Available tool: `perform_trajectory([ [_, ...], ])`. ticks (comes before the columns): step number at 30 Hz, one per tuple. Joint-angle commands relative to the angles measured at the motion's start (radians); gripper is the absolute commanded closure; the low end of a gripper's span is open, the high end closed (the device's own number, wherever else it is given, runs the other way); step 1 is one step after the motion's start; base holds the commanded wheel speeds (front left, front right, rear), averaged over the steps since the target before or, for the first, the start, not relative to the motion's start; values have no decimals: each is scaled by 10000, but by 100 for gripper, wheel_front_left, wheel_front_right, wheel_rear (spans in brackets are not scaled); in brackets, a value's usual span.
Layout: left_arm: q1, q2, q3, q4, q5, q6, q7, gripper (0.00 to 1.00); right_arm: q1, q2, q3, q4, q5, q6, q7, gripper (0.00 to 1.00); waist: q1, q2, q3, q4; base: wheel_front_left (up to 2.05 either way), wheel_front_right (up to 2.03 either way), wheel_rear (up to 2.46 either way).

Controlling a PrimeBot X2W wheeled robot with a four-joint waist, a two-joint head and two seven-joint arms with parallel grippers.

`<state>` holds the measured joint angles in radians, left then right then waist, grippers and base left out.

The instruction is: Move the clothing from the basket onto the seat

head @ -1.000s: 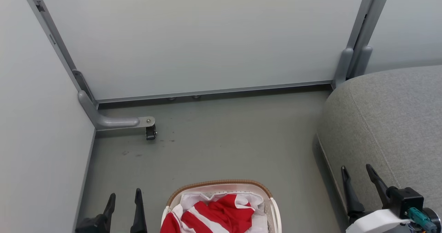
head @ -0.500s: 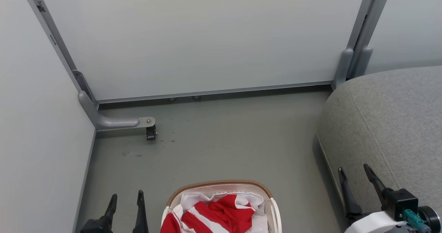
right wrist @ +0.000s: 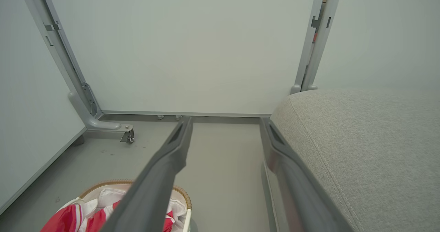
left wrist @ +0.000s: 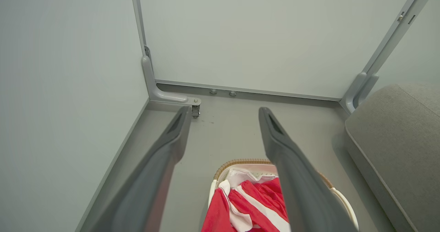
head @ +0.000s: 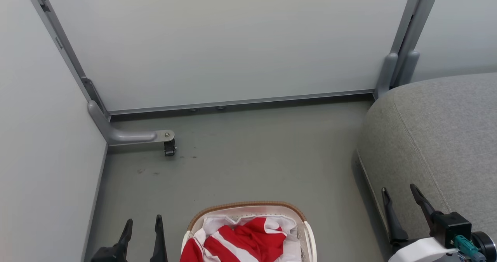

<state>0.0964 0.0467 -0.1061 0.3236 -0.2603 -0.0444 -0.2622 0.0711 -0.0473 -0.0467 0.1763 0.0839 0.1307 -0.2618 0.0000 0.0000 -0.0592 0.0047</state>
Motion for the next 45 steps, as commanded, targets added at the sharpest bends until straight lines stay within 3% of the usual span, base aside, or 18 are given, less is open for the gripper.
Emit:
perform_trajectory([
  [1, 41, 66, -13, -6, -50, -18, -42, 0, 54, -57, -28, -38, 12, 0, -49, 0, 0, 0, 15, 2, 0, 0, 0],
  [15, -376, 81, -305, 32, 258, -180, -40, 0, -208, -57, -149, -178, -54, 0, -49, 0, 0, 0, 488, -70, 0, 0, 0],
  [25, -2587, 294, -1421, 1185, 1375, -593, -23, 0, -1097, -51, -367, -509, -196, -1, -48, 0, 0, 0, 2170, -514, 0, 0, 0],
  [37, -6044, 457, -4632, 4997, 3053, -863, 197, 0, -2755, -44, -512, -1165, -44, -4, -37, 0, 0, 0, 5174, -1382, 0, 0, 0],
  [42, -7094, 362, -6940, 6821, 3538, -859, 447, 0, -3329, -46, -451, -1361, 205, -4, -37, 0, 0, 0, 6264, -1684, 0, 0, 0],
  [45, -7549, 277, -7780, 7593, 3346, -861, 447, 0, -3575, -41, -476, -1412, 306, -4, -37, 0, 0, 0, 6689, -1792, 0, 0, 0],
])
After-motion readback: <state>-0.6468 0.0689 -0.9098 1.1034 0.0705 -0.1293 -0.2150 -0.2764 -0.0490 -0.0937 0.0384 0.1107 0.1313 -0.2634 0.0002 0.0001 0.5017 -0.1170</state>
